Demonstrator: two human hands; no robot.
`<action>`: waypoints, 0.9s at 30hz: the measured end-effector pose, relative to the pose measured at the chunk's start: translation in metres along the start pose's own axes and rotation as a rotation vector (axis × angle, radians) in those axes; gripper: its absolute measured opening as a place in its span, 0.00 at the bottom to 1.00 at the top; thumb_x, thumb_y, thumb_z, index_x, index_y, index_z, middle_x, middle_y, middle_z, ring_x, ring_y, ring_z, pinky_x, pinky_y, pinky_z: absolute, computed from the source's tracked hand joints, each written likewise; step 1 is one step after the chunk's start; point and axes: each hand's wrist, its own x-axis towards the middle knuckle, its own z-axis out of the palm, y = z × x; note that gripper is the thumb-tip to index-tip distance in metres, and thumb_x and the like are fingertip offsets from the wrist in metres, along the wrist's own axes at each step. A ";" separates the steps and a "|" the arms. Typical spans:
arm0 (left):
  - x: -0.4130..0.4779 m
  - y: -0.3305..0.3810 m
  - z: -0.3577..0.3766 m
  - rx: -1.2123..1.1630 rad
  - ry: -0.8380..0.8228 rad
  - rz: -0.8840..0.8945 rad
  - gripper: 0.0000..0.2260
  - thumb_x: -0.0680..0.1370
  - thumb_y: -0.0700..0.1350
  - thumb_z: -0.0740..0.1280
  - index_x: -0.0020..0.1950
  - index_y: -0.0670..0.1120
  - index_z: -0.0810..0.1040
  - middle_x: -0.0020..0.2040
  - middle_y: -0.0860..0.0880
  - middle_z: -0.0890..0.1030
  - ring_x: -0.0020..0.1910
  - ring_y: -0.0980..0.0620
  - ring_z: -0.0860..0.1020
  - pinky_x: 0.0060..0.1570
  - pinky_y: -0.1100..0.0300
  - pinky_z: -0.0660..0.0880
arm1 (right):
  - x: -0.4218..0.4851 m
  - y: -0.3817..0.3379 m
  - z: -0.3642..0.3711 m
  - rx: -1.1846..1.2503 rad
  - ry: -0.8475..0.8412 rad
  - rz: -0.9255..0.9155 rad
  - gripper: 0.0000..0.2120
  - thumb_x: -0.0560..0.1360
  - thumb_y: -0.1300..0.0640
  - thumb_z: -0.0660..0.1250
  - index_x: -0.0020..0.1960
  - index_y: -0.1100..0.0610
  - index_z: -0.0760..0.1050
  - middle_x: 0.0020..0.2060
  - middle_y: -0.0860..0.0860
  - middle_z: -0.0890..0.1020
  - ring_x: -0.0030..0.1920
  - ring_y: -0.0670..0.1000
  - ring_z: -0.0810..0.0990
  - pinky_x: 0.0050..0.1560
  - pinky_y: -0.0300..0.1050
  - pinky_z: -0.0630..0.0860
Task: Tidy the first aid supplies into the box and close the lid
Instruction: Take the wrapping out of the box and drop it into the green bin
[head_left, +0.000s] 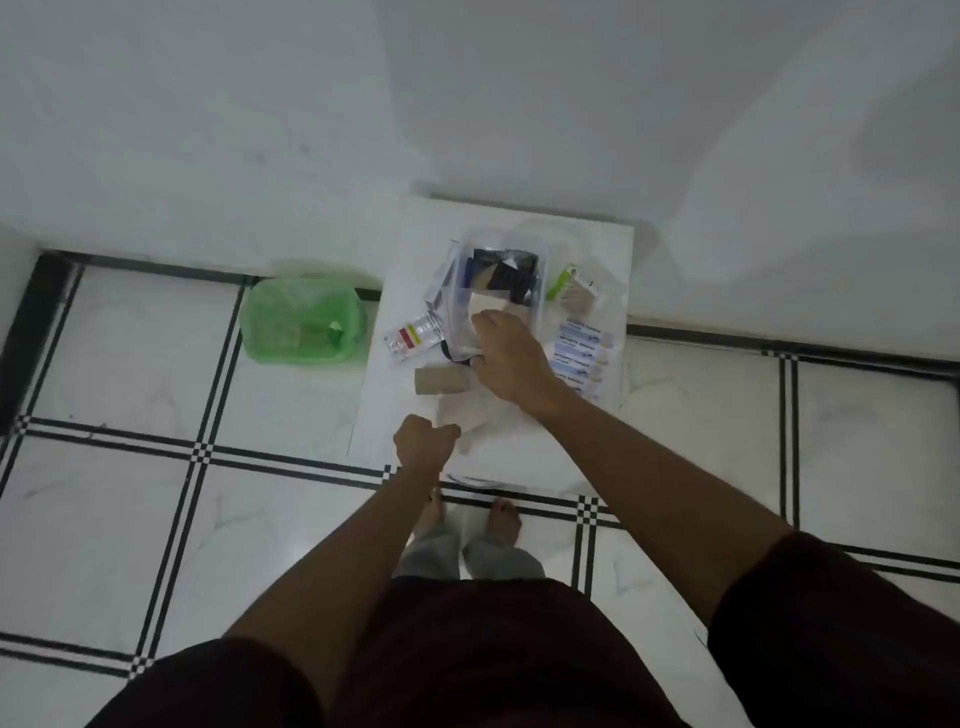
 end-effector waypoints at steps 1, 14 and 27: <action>0.002 0.000 0.003 0.035 0.006 0.010 0.15 0.67 0.44 0.75 0.43 0.39 0.71 0.43 0.43 0.76 0.46 0.42 0.77 0.49 0.43 0.81 | 0.002 0.001 0.002 -0.013 -0.016 -0.002 0.13 0.73 0.63 0.64 0.57 0.63 0.71 0.55 0.59 0.77 0.57 0.59 0.73 0.58 0.49 0.69; 0.029 -0.013 0.024 0.402 0.129 0.404 0.11 0.74 0.48 0.69 0.48 0.40 0.77 0.50 0.40 0.75 0.55 0.39 0.74 0.48 0.49 0.73 | -0.002 0.013 0.029 0.005 0.183 -0.035 0.04 0.72 0.65 0.64 0.41 0.63 0.78 0.36 0.60 0.81 0.39 0.60 0.77 0.44 0.50 0.72; 0.012 -0.045 -0.111 -0.277 0.208 0.435 0.15 0.71 0.49 0.73 0.28 0.43 0.76 0.25 0.45 0.75 0.25 0.49 0.70 0.34 0.56 0.69 | -0.016 -0.034 -0.027 0.164 0.518 -0.061 0.05 0.73 0.62 0.64 0.42 0.59 0.79 0.26 0.56 0.79 0.28 0.59 0.76 0.35 0.48 0.72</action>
